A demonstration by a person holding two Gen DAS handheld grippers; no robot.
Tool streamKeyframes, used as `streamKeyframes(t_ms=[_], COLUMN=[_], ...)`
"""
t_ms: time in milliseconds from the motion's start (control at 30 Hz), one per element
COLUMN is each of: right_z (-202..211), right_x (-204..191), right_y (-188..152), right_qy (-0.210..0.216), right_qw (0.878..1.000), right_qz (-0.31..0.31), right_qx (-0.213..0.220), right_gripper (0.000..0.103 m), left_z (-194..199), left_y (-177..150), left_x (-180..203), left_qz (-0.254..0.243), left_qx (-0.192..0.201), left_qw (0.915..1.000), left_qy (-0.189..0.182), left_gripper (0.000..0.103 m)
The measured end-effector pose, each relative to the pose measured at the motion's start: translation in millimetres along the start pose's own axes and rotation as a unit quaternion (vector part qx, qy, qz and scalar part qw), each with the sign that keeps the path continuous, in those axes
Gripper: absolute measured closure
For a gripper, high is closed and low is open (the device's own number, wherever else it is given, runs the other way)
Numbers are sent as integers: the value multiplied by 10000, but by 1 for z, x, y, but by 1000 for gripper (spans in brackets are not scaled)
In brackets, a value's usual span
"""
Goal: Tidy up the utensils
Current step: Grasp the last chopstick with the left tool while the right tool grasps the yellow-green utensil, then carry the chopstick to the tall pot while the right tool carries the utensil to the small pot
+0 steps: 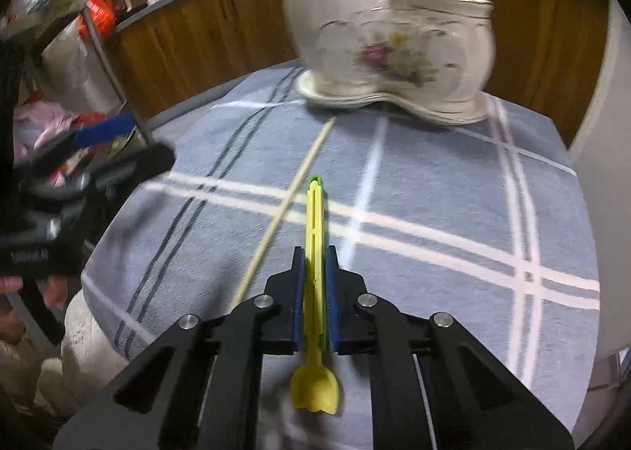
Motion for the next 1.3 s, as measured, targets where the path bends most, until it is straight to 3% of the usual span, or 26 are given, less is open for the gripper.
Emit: streamKeyframes(t_ms=[267, 367, 433, 700, 833, 1067, 1133, 1200, 1300], right_z=[14, 16, 17, 15, 14, 9, 8, 8, 5], right_x=[44, 50, 51, 46, 45, 49, 49, 47, 46], right_y=[-5, -6, -5, -6, -6, -5, -4, -3, -1], right_qy=[-187, -212, -212, -164, -156, -327, -408, -446, -515], right_qw=[9989, 9987, 9987, 9992, 9995, 9994, 9991, 9989, 9983], right_qz=[-410, -438, -436, -321, -237, -112, -23, 53, 166], right_qx=[114, 149, 164, 170, 117, -101, -146, -162, -214], right_gripper=[93, 93, 93, 93, 93, 92, 82, 74, 74], left_z=[-25, -34, -41, -44, -38, -31, -33, -37, -43], left_y=[-14, -19, -23, -32, -35, -39, -35, -32, -28], left_x=[39, 49, 54, 54, 39, 23, 22, 23, 27], left_qz=[-143, -212, -295, -731, -638, -900, -822, -758, -724], left_qx=[-448, -576, -710, -924, -1144, -1382, -1364, -1362, -1338], left_qw=[9982, 9972, 9962, 9920, 9889, 9850, 9858, 9865, 9873], left_qy=[-368, -416, -418, -456, -698, -509, -524, -498, -461], left_gripper=[7, 15, 36, 96, 98, 96, 87, 84, 82])
Point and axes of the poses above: each gripper's, at about its wrist camera, not at the fingertips, and z roughly against the way its jaws point, x to its right, y to its top, the point moved 7 cm from there along -z, roughly the way its jaws point, and after that the axes turned 1 degree about y, right-handed, at the moved point
